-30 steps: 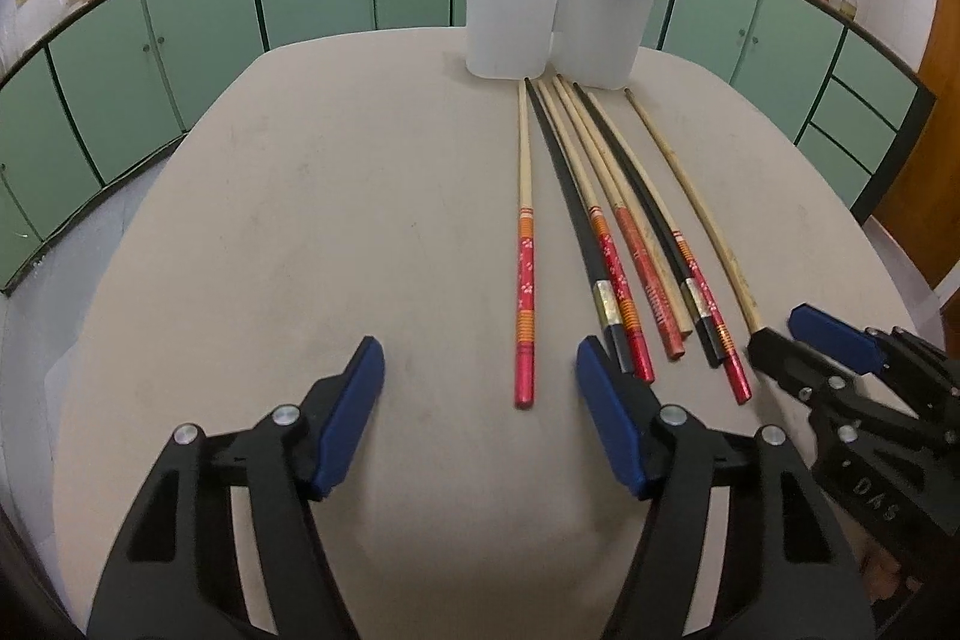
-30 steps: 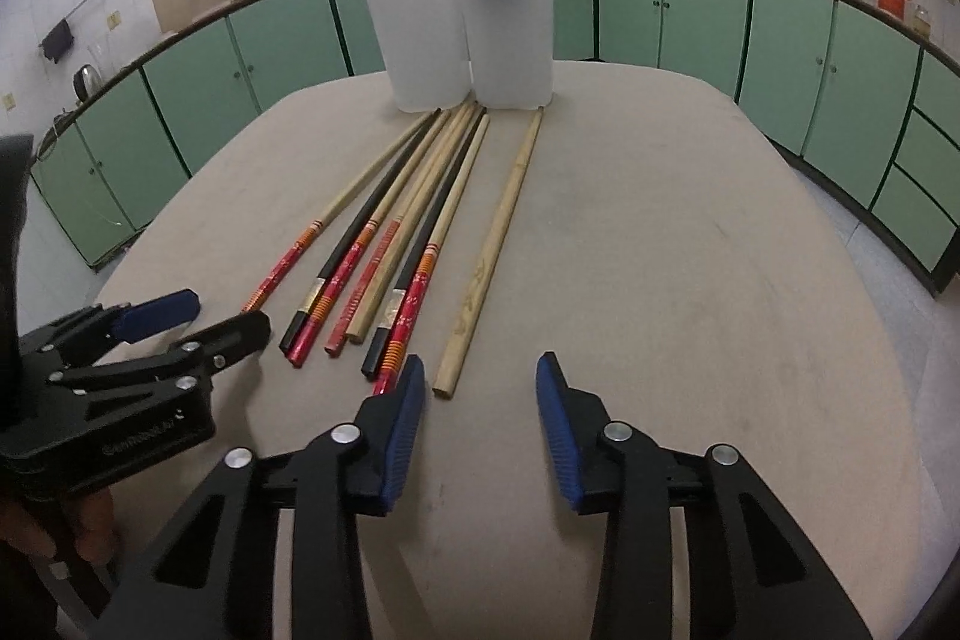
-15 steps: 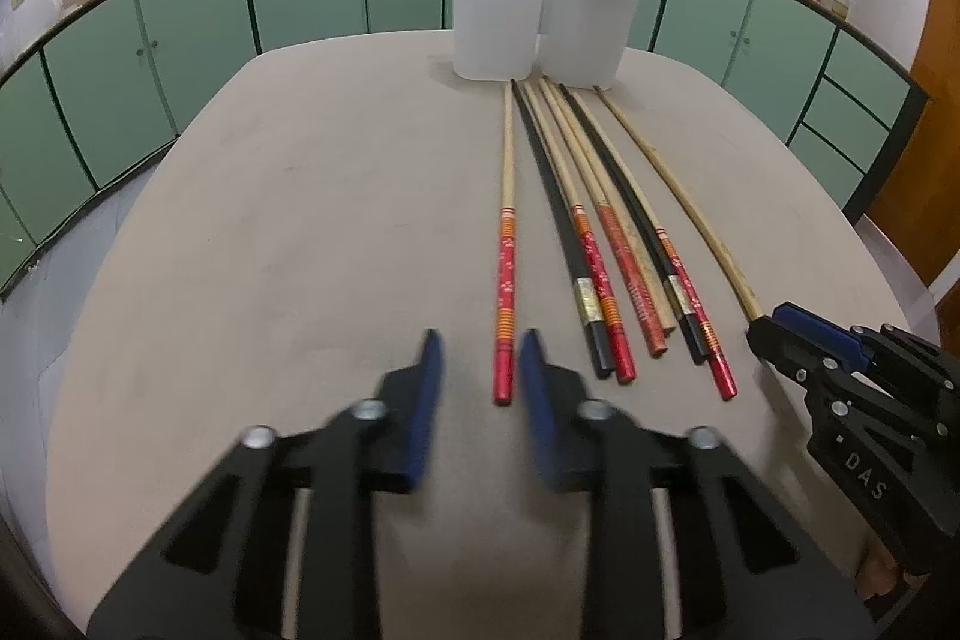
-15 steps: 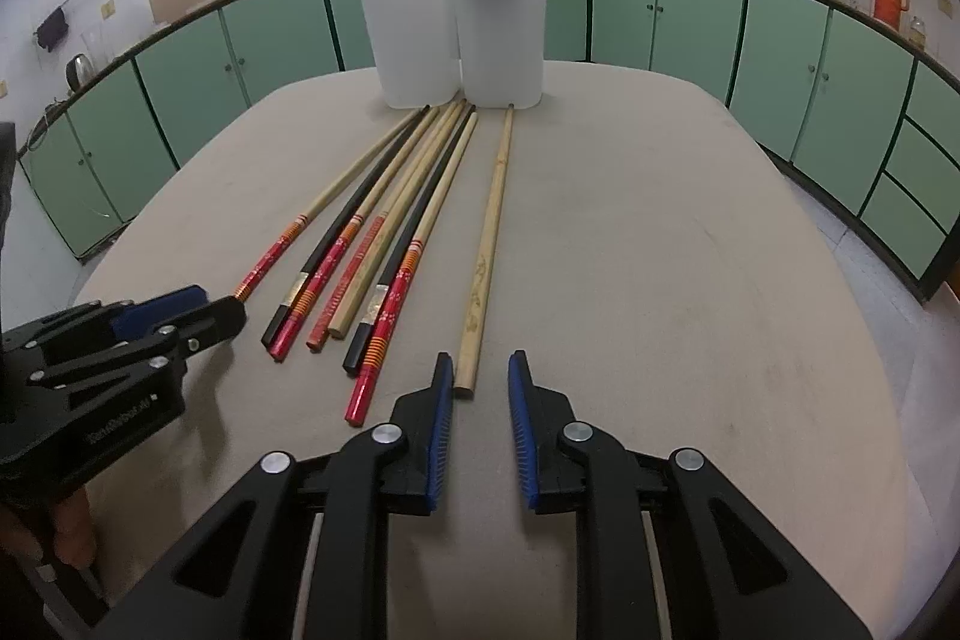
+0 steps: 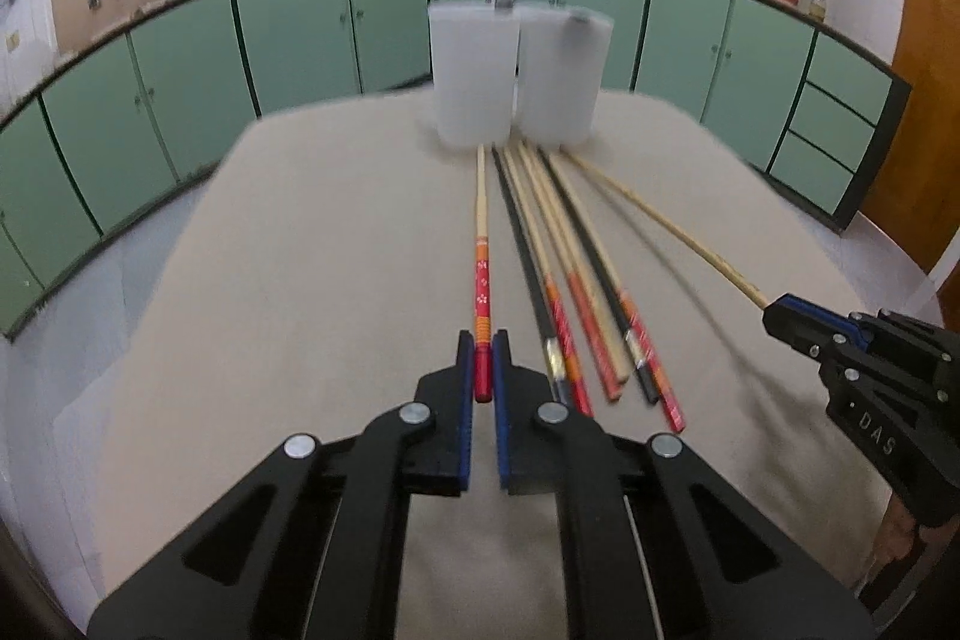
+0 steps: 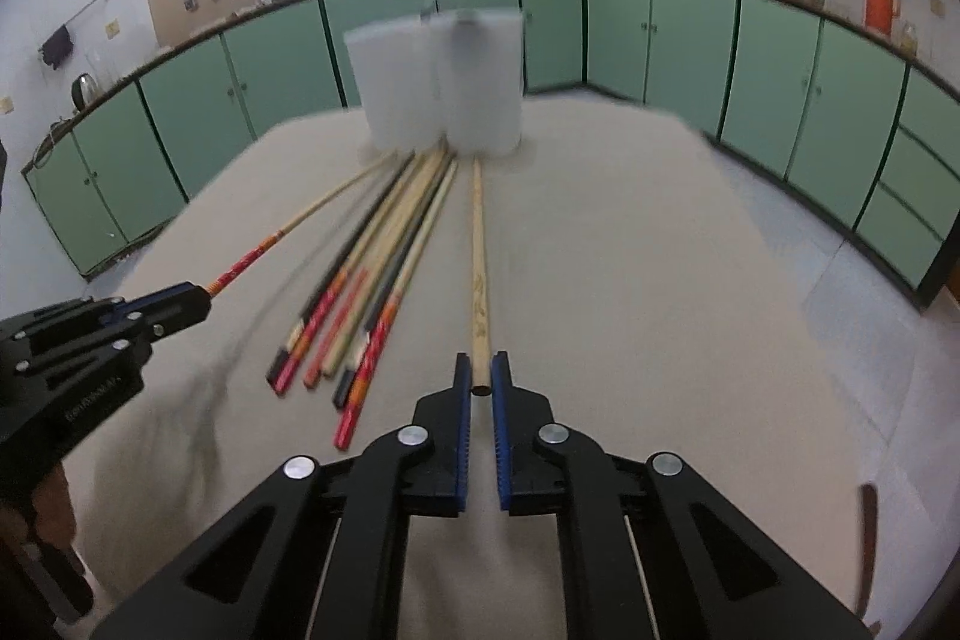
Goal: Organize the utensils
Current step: 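Grasp a red-patterned chopstick with left tool while right tool grasps a wooden chopstick, then lift both chopsticks and lower them into the white holder with both tools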
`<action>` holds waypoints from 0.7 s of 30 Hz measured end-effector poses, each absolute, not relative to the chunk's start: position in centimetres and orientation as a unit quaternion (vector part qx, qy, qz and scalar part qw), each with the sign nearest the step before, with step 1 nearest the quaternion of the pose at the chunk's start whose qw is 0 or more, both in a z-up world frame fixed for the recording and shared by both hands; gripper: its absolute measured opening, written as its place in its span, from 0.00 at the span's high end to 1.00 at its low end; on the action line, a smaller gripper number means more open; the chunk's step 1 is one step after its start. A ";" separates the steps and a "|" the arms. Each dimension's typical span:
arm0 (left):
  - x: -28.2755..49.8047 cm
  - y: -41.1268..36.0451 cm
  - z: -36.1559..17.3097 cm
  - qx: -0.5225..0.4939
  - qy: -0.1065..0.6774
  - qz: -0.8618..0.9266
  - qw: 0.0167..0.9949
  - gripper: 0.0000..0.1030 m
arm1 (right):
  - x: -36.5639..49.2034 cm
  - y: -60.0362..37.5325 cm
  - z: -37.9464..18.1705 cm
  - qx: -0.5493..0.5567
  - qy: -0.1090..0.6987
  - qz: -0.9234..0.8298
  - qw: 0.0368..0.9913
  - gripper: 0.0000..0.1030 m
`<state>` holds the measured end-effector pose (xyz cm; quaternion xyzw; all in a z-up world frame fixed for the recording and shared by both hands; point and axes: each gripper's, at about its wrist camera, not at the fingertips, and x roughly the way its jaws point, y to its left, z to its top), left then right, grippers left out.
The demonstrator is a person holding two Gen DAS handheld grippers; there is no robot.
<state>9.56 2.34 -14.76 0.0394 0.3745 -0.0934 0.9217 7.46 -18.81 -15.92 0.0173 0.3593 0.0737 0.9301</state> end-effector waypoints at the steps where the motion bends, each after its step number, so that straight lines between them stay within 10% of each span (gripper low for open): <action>1: 9.4 2.3 -13.8 0.044 0.364 -0.093 0.926 0.95 | 7.3 -19.0 -15.0 0.014 0.349 0.074 0.934 0.93; 21: 9.0 2.2 0.6 0.032 0.218 -0.139 0.965 0.95 | 10.2 -22.3 0.1 0.017 0.231 0.143 0.962 0.93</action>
